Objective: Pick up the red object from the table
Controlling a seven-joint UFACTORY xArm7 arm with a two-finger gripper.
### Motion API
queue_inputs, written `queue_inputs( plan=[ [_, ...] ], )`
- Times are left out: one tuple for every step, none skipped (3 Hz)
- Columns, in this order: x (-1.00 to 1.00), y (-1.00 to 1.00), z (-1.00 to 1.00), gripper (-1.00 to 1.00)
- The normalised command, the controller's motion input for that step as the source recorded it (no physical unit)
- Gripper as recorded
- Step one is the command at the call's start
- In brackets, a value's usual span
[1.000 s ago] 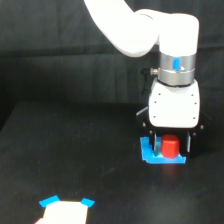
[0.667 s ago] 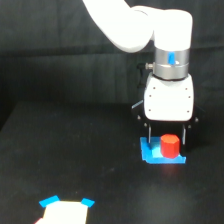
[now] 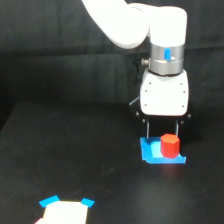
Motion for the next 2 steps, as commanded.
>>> queue_inputs(
  plan=[
    [-1.00,-1.00,-1.00,0.21],
    [0.52,-1.00,0.18,0.68]
  ],
)
